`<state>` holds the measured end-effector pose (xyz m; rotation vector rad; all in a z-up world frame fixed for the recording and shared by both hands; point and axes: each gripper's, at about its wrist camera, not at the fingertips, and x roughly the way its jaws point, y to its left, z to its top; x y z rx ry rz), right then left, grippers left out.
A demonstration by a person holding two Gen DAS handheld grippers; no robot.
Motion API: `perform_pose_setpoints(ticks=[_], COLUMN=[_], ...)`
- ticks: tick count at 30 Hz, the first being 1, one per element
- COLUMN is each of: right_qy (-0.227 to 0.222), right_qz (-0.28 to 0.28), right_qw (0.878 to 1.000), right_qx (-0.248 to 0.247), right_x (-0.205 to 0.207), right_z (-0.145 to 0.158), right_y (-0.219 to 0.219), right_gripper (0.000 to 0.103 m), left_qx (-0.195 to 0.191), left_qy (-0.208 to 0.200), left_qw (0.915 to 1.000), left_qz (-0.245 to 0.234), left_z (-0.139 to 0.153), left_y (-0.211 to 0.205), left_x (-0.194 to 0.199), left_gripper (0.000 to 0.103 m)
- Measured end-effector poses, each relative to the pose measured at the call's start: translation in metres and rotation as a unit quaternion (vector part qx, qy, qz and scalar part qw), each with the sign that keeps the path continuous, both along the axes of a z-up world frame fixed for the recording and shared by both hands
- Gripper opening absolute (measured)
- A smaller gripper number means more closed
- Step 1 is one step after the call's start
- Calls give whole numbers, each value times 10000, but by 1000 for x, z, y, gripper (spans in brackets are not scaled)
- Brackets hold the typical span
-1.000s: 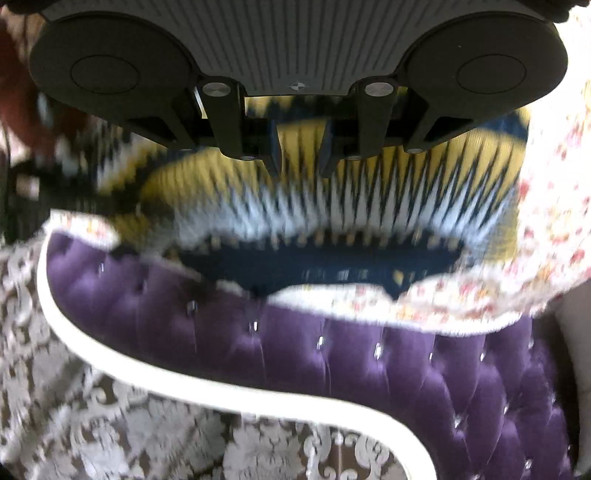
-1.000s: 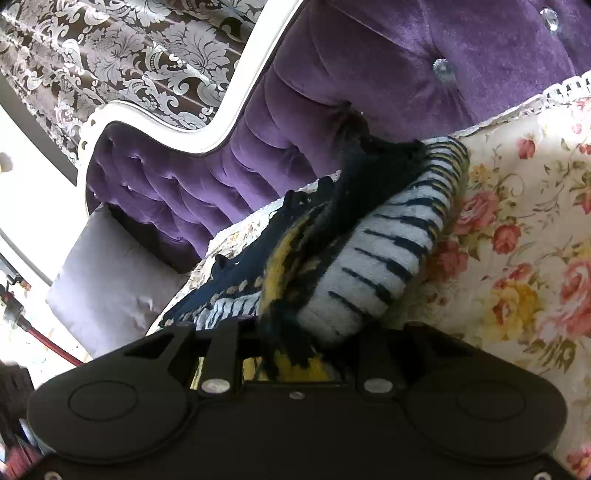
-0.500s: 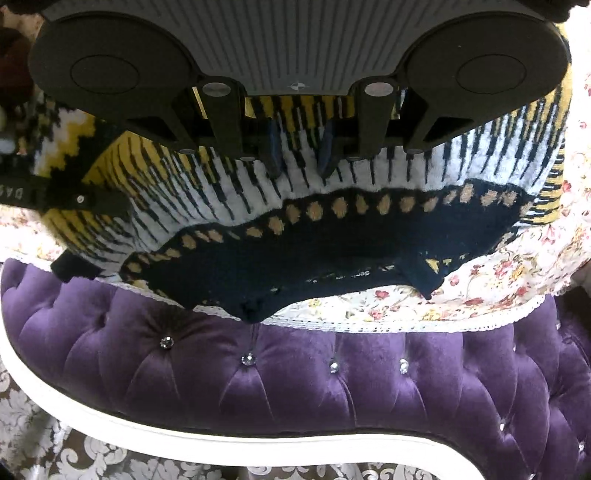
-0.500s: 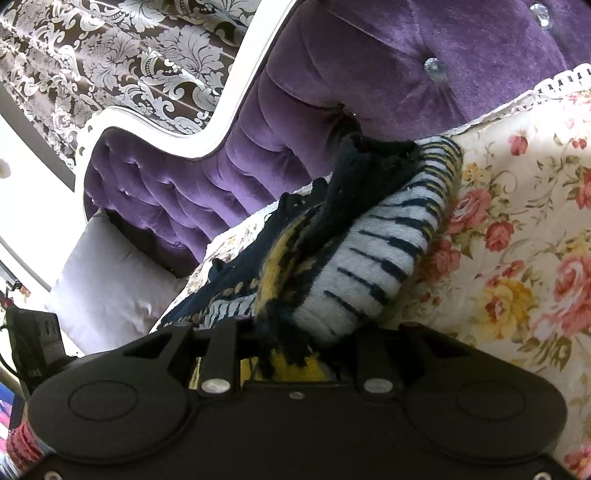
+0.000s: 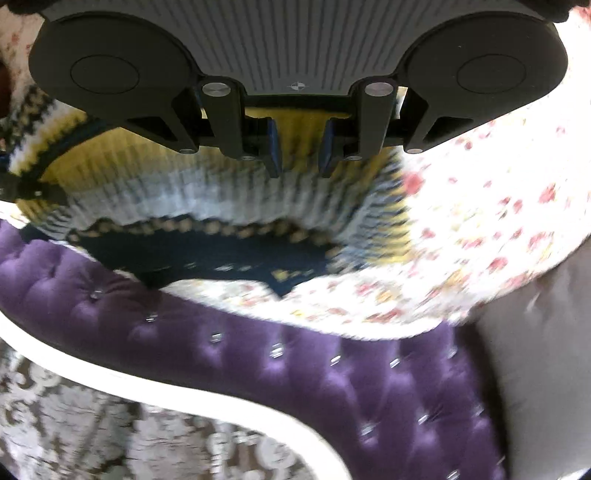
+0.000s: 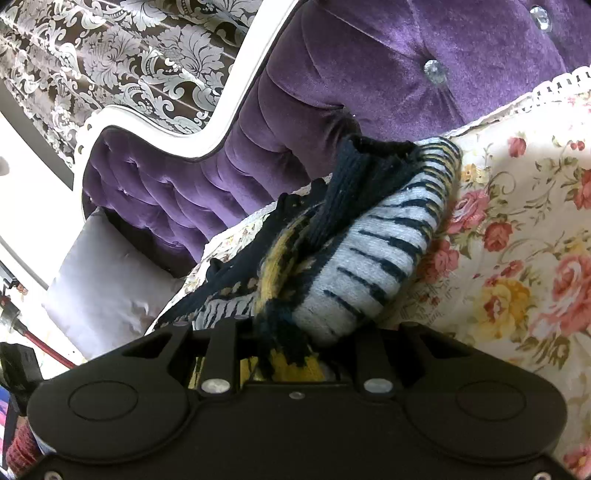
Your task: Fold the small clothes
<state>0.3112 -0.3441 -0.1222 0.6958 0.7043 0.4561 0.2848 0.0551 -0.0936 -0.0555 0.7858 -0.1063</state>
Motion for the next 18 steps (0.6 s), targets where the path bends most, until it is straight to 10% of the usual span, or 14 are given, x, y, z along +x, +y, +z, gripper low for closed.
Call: perform_pose_setpoints(ticks=[18], right_qy=[222], right_qz=[-150], right_qw=[9985], right_qx=[-480], right_x=[4], right_z=[13], right_y=[12], right_gripper=[32], left_qx=[-834], left_qy=[-127], left_qw=[9963], left_qz=[170], left_z=[8], left_y=[46], left_x=[12], left_gripper=[21])
